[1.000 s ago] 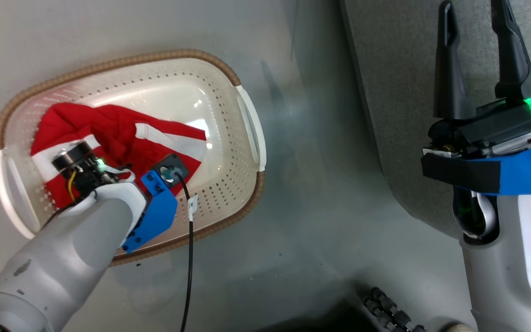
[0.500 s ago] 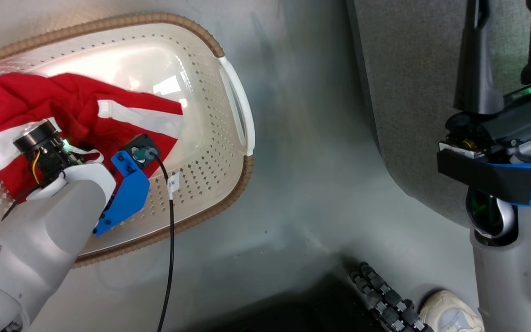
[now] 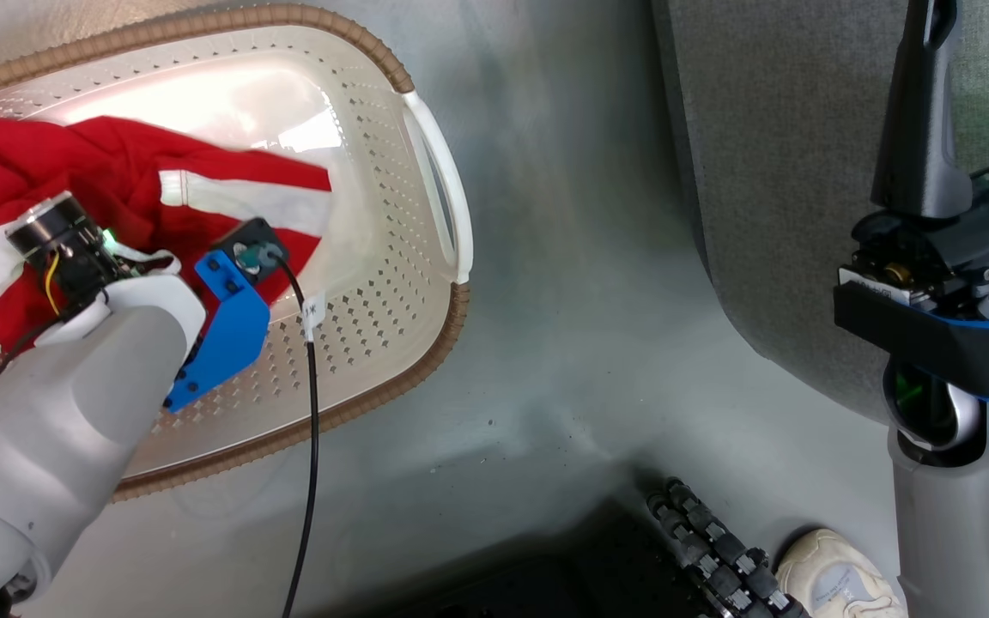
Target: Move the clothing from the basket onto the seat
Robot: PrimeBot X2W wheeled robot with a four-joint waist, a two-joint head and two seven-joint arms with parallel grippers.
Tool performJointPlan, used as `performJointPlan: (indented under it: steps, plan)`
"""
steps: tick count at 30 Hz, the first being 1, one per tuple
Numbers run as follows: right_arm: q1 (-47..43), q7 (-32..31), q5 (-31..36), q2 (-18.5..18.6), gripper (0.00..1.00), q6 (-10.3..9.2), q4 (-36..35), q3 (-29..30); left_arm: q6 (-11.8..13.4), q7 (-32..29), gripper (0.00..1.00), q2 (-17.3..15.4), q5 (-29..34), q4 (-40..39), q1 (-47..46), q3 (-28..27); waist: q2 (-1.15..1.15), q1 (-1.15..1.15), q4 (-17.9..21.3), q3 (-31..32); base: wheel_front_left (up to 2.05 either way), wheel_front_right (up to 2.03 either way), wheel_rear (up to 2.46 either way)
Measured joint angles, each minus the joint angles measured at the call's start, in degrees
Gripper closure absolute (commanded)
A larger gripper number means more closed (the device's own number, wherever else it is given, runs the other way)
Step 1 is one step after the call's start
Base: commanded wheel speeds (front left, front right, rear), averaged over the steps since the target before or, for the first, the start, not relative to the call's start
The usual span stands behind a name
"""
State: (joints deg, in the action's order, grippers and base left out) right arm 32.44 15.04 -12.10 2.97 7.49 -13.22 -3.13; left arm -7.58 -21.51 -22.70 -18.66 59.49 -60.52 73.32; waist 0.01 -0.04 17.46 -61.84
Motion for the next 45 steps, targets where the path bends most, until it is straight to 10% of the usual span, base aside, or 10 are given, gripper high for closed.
performJointPlan:
  steps: [19, 45]
  plan:
    - [0.0, 0.0, 1.3, 0.0, 0.0, 0.0, 2.3, 1.7, 0.0, 9.2, 1.0, 5.4, -3.1, 1.2, 0.2, 0.0, -0.01, 0.05, -2.8, 5.9, 0.0, 0.0, 0.0]
    - [-10.4, 0.0, 5.2, 0.4, 0.0, 0.0, 13.0, 5.7, 0.0, 34.9, 1.0, 13.3, -18.2, 2.1, 3.9, -0.3, -0.01, 0.04, -12.8, 31.5, 0.0, 0.0, 0.0]
